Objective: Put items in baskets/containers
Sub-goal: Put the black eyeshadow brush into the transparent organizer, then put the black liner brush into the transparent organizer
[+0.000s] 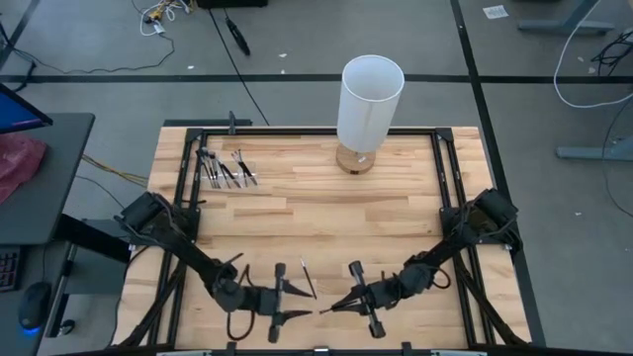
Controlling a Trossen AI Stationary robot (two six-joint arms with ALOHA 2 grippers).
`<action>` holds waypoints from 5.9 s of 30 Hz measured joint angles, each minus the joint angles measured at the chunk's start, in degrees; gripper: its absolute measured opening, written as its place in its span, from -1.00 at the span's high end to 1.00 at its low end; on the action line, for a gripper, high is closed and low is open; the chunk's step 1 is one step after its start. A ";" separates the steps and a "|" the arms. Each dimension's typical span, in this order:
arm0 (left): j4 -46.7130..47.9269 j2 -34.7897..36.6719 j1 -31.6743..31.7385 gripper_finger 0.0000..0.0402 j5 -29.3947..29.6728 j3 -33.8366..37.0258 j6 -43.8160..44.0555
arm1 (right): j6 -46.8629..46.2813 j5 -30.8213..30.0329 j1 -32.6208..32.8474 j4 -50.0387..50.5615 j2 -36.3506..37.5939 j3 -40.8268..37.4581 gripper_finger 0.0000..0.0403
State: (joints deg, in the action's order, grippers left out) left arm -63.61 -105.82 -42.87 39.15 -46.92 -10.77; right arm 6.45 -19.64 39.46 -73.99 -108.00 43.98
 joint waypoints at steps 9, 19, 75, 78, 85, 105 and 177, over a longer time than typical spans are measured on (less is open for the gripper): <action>-0.03 -7.67 0.66 0.12 2.20 -13.48 -9.83 | -0.36 -0.15 -0.70 0.05 -0.13 0.05 0.97; -0.02 -8.62 0.66 0.29 1.93 -16.04 -11.56 | 0.05 -0.22 0.20 0.69 -0.13 0.09 0.97; 138.33 44.22 25.12 0.92 17.25 -6.15 83.63 | -19.07 -22.80 0.24 28.72 4.13 0.13 0.30; 138.07 50.44 29.50 0.93 17.59 -2.61 83.62 | -19.07 -22.81 0.24 28.72 4.13 0.13 0.30; 135.96 61.19 36.96 0.93 17.80 1.75 80.64 | -19.07 -22.82 -0.05 28.70 4.15 0.13 0.30; 109.46 64.92 61.24 0.93 3.40 12.97 56.16 | -19.51 -22.80 -0.48 28.61 4.15 0.13 0.30; 104.76 60.85 52.63 0.15 -1.65 12.92 57.31 | -23.86 -22.75 -0.52 28.92 4.08 0.11 0.30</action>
State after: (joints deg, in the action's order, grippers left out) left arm 41.15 -44.97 9.75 37.50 -34.00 46.53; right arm -17.41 -42.39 38.94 -45.07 -103.92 44.10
